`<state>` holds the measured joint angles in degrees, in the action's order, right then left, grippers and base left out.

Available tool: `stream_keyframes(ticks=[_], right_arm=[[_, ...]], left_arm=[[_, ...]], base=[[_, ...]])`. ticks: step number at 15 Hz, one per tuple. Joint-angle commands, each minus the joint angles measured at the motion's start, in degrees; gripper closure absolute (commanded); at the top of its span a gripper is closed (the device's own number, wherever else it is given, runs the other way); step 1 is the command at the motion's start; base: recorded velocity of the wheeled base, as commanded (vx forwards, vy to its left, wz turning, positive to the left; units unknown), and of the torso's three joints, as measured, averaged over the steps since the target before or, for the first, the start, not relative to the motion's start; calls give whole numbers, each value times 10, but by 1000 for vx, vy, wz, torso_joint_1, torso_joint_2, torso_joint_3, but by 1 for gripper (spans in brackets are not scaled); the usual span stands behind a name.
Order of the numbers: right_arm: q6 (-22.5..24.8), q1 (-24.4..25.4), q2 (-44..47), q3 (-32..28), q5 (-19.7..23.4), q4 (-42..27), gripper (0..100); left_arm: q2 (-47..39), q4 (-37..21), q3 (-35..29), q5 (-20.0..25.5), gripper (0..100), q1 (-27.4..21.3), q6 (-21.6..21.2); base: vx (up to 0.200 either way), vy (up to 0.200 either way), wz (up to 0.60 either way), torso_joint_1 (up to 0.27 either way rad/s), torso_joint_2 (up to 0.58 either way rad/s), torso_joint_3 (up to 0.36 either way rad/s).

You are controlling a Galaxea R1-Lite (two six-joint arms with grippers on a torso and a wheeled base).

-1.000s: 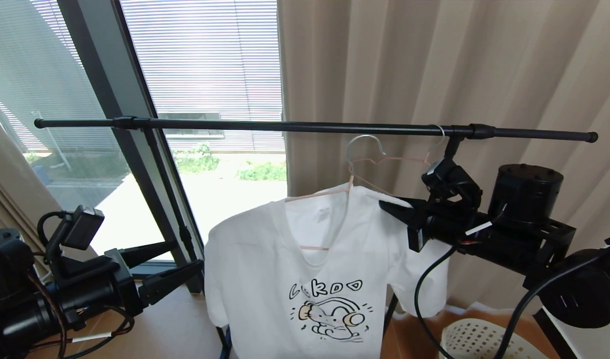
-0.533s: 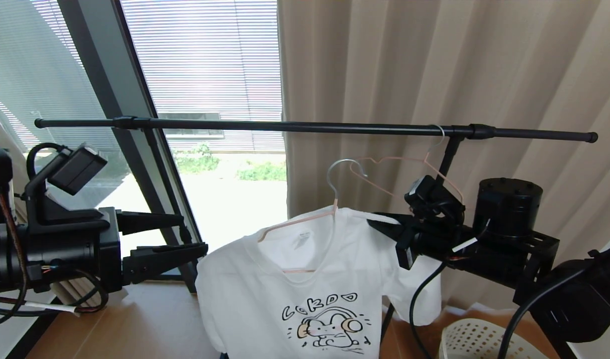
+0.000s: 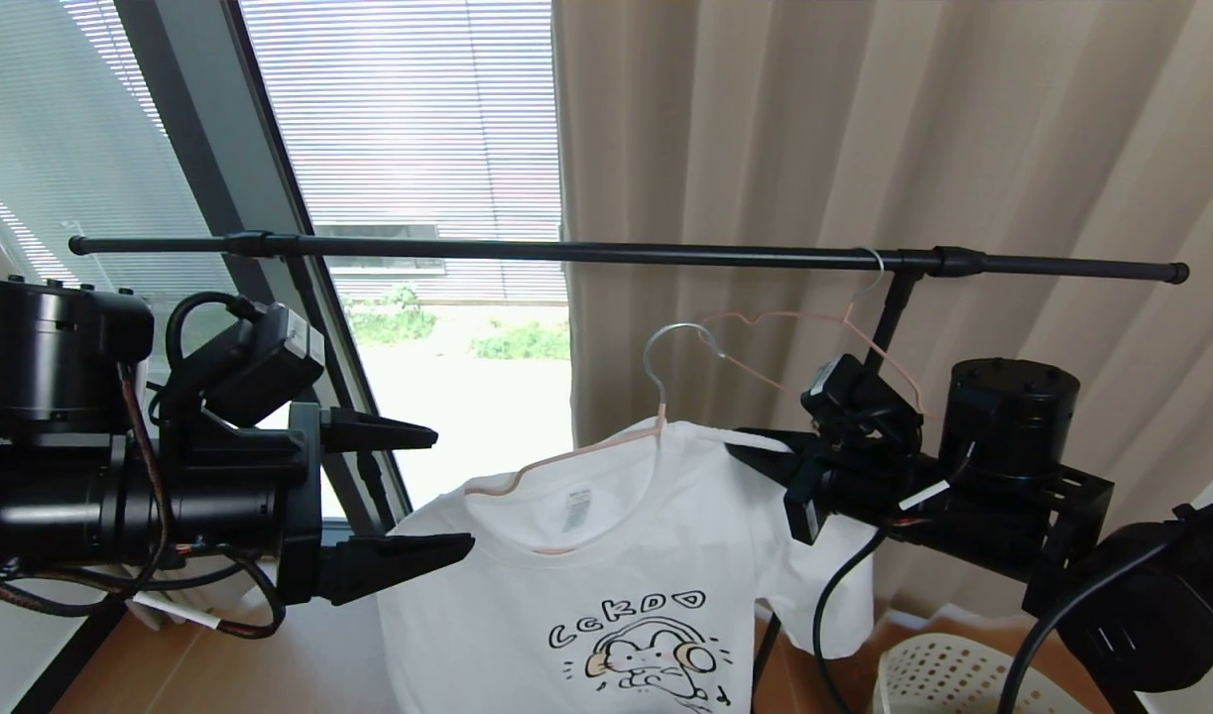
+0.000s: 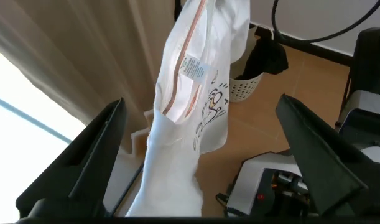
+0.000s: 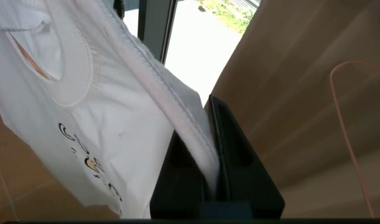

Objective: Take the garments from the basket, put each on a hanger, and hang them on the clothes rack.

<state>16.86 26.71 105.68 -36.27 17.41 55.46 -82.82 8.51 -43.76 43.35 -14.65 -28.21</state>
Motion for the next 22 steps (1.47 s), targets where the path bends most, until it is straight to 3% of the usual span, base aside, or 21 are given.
stream_keyframes(ticks=[1,7,10,14,22], right_arm=[[0,0,-7,3,1,0,100],[0,1,-11,6,3,0,100],[2,2,-10,9,4,1,100],[5,7,-18,16,35,1,100],[5,8,-32,23,41,1,100]], left_arm=[[-24,1,9,0,0,-2,-40],[-16,1,39,2,0,78,-133],[-38,5,49,4,0,67,-165],[-91,5,25,5,0,52,-171],[-118,4,-14,-17,0,15,-165]], base=[[0,0,0,0,0,0],[0,0,0,0,0,0],[0,0,0,0,0,0],[0,0,0,0,0,0],[0,0,0,0,0,0]])
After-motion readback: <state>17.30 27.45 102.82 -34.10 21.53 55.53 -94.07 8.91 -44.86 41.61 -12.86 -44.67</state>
